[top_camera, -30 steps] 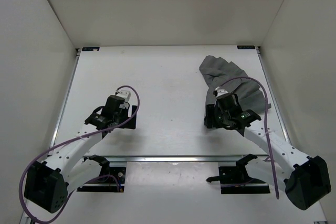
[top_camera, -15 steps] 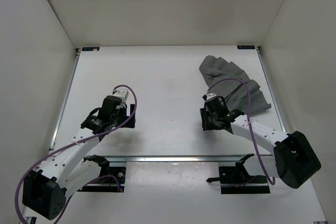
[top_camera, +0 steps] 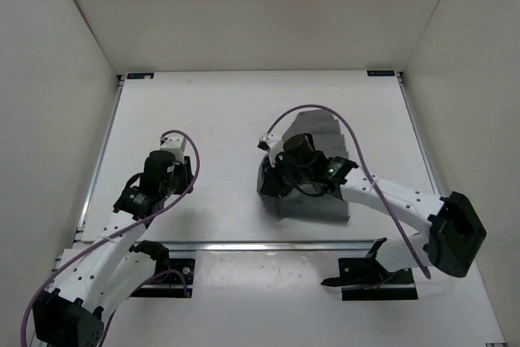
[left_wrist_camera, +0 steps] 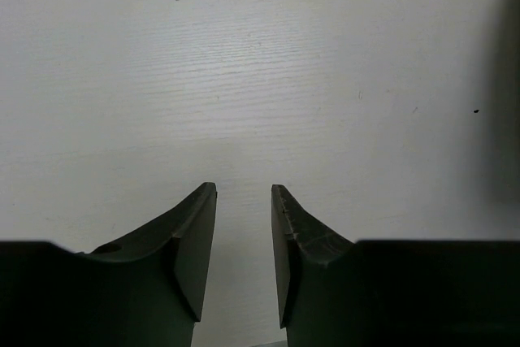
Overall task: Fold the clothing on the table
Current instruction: Move the skirt to the center of the board
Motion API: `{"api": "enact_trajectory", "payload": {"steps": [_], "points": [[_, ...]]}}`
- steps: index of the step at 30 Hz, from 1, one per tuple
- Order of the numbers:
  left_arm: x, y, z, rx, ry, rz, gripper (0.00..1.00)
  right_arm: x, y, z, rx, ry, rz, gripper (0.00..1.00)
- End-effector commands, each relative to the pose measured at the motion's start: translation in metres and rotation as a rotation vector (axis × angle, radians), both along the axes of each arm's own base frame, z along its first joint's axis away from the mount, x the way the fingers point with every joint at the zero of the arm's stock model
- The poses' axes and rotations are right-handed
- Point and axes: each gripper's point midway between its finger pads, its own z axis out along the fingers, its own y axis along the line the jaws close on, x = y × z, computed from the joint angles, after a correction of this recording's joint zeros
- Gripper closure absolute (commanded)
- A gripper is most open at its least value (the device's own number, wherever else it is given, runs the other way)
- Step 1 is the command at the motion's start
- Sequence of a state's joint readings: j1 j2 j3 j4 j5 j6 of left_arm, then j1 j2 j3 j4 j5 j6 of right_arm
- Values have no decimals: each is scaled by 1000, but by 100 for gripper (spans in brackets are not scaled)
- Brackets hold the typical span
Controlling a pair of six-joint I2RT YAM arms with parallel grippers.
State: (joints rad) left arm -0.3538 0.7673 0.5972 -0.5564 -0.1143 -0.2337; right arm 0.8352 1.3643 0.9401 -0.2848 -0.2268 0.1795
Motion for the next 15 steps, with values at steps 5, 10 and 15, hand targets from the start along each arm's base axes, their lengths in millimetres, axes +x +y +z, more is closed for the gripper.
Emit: {"api": "enact_trajectory", "payload": {"steps": [5, 10, 15], "points": [[5, -12, -2, -57, 26, -54, 53, -61, -80, 15, 155, 301, -103, 100], [19, -46, 18, -179, -4, -157, 55, -62, -173, -9, 67, 405, -407, 100], [51, -103, 65, -288, -80, -297, 47, -91, -171, -30, -15, 515, -356, 100]]}}
